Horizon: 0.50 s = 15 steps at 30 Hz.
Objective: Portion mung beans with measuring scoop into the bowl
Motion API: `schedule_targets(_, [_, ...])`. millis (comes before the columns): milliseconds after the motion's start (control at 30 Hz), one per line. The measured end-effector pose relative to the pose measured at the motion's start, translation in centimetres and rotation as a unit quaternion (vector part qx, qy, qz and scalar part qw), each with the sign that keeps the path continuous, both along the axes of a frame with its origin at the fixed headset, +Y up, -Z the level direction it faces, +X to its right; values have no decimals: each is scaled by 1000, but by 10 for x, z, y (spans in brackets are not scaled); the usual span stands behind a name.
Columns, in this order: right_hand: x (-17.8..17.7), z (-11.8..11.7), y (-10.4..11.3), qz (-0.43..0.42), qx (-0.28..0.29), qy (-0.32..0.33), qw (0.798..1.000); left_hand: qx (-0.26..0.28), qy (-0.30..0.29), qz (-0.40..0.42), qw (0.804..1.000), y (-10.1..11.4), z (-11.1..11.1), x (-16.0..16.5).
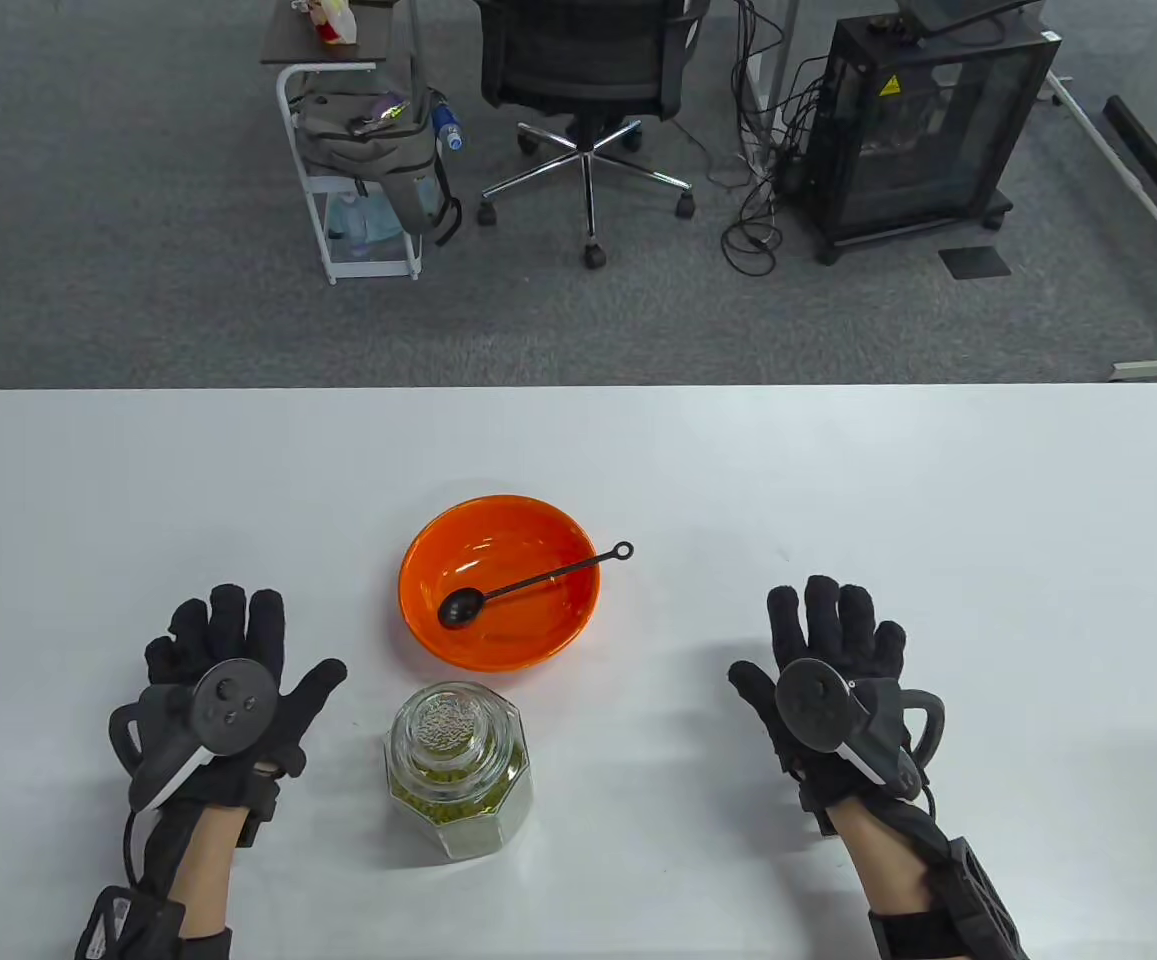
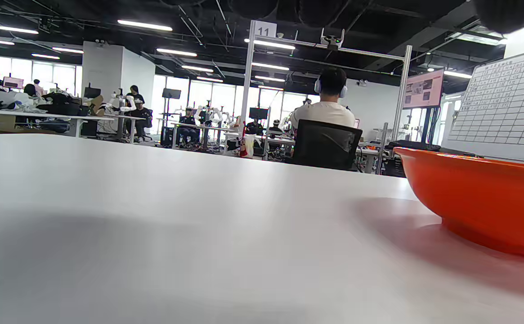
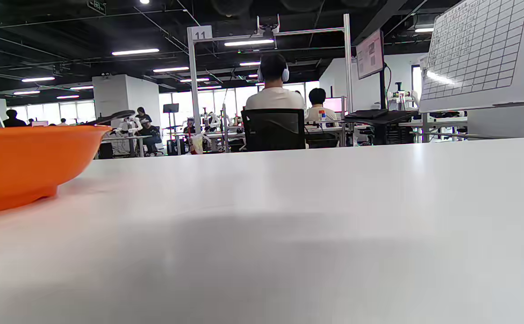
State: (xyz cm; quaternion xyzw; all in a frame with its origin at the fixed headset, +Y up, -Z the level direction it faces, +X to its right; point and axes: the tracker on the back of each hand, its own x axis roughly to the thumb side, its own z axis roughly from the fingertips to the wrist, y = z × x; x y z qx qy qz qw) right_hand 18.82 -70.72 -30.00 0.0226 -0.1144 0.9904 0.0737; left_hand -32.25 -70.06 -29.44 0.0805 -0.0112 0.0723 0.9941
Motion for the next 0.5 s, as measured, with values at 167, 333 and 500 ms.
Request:
schedule_targets(167, [2, 0, 2, -5, 0, -4, 1000, 17, -9, 9, 1000, 6, 3, 2])
schedule_targets(333, [4, 0, 2, -4, -1, -8, 1000, 62, -28, 38, 997, 19, 13, 8])
schedule_targets(500, [4, -1, 2, -1, 0, -11, 1000, 93, -64, 24, 993, 35, 24, 24])
